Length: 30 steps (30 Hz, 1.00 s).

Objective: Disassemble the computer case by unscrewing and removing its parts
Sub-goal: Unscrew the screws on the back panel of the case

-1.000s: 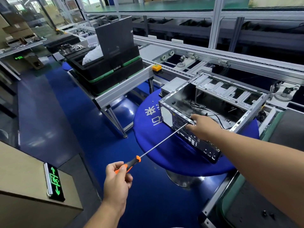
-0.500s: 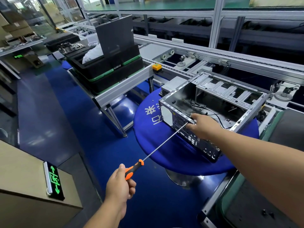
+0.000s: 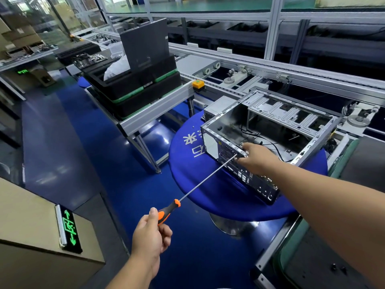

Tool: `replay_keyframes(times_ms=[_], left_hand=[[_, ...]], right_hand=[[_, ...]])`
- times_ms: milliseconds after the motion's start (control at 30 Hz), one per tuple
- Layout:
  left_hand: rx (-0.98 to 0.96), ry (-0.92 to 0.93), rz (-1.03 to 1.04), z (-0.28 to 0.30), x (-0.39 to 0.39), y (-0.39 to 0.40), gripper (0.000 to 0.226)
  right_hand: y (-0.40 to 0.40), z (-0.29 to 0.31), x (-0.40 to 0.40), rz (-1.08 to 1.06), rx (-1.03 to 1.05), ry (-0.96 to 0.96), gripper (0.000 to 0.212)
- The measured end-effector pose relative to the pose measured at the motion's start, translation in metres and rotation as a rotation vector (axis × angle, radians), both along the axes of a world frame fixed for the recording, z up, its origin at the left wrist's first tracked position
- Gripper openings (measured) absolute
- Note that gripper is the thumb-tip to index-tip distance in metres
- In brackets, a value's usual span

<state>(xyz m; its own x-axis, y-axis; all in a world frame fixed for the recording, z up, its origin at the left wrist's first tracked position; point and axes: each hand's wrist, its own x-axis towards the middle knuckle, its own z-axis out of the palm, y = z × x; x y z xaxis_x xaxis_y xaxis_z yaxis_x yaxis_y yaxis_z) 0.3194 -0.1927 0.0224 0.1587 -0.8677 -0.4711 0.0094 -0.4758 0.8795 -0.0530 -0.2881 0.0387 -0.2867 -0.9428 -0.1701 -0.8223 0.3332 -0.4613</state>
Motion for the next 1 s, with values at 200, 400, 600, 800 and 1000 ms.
replay_keyframes(times_ms=[200, 400, 600, 800, 1000], left_hand=[[0.059, -0.043, 0.001, -0.002, 0.0, 0.0, 0.046], [0.064, 0.048, -0.011, -0.006, 0.001, 0.0, 0.03], [-0.077, -0.01, -0.007, -0.013, 0.003, -0.003, 0.013], [-0.054, -0.026, -0.033, -0.014, 0.005, -0.002, 0.031], [0.034, -0.056, -0.031, -0.009, 0.002, 0.0, 0.046]], right_hand=[[0.002, 0.001, 0.002, -0.018, -0.005, -0.014, 0.053], [0.002, 0.002, 0.001, -0.024, -0.001, -0.033, 0.054], [0.001, 0.002, 0.002, -0.043, -0.003, -0.047, 0.055], [0.002, 0.002, 0.001, -0.042, 0.004, -0.055, 0.055], [-0.002, -0.006, -0.004, -0.056, -0.023, -0.162, 0.049]])
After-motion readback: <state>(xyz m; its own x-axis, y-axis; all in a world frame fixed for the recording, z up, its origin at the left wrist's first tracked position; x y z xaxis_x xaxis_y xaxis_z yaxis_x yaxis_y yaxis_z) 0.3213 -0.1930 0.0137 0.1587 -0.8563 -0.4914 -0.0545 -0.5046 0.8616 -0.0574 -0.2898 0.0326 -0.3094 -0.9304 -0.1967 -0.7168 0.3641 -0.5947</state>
